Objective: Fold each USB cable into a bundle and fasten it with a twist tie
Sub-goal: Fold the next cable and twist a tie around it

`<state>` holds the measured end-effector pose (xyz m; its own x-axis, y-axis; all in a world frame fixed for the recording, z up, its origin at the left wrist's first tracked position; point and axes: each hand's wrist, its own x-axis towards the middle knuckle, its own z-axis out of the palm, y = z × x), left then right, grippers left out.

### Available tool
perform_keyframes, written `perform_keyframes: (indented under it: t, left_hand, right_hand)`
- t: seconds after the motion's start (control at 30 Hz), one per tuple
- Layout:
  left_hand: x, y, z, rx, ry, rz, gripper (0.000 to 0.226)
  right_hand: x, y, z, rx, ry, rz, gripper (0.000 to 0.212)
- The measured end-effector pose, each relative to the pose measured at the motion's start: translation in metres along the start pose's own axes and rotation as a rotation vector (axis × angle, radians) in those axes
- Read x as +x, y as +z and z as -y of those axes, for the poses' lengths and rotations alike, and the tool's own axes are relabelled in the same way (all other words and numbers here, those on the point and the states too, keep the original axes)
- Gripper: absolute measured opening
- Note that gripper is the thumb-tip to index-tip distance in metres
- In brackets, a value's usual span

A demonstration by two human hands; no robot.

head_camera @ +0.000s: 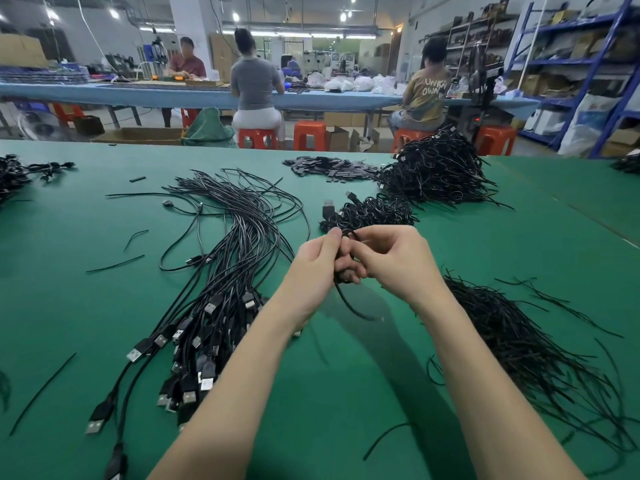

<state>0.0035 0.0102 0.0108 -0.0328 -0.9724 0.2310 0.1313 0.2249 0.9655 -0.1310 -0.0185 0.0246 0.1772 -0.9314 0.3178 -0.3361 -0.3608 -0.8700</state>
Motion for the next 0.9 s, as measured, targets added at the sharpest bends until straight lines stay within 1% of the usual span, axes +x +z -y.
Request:
perform_keyframes:
  t: [0.07,0.1,0.2,0.23,0.33,0.4,0.5,0.6,0.67,0.77,0.8,0.83,0.9]
  left_hand:
    - [0.002,-0.002,0.001,0.080,0.040,-0.043,0.040]
    - [0.003,-0.004,0.001,0.097,0.045,-0.045,0.040]
    - [0.001,-0.006,0.002,0.122,0.040,-0.050,0.039]
    - [0.000,-0.003,0.004,0.162,0.051,-0.067,0.039]
    - [-0.001,0.001,0.014,0.408,0.124,-0.176,0.040]
    - [0.000,-0.002,0.019,0.522,0.157,-0.231,0.039]
    - [-0.001,-0.005,0.020,0.576,0.153,-0.211,0.033]
    - [0.001,-0.006,0.024,0.706,0.129,-0.169,0.023]
    - [0.001,-0.006,0.026,0.681,0.097,-0.150,0.023]
    - [-0.002,-0.002,0.025,0.350,0.038,-0.049,0.026]
    - [-0.002,-0.001,0.024,0.284,0.022,-0.025,0.027]
    - [0.000,-0.002,0.023,0.293,0.014,-0.021,0.028]
    - [0.002,-0.003,0.022,0.412,-0.007,-0.043,0.028]
  right_hand:
    - [0.000,0.002,0.004,-0.167,-0.057,-0.027,0.015]
    - [0.000,0.001,0.005,-0.167,-0.044,0.005,0.017]
    - [-0.002,-0.007,0.006,0.005,0.045,0.181,0.017]
    - [-0.002,-0.008,0.006,-0.004,0.049,0.181,0.016]
    - [-0.002,-0.007,0.007,-0.078,0.028,0.074,0.018]
    - [-0.001,-0.006,0.008,-0.072,0.022,0.045,0.019]
    - [-0.001,-0.004,0.008,-0.072,0.013,0.027,0.016]
    - [-0.001,-0.002,0.009,0.040,0.045,0.029,0.017]
    - [-0.002,0.000,0.008,0.071,0.057,0.042,0.018]
    - [-0.002,0.002,0.006,0.103,0.075,0.049,0.018]
    - [-0.003,0.001,0.006,0.122,0.081,0.056,0.018]
    - [-0.003,0.000,0.005,0.126,0.078,0.068,0.016]
    - [-0.002,0.000,0.004,0.066,0.049,0.080,0.010]
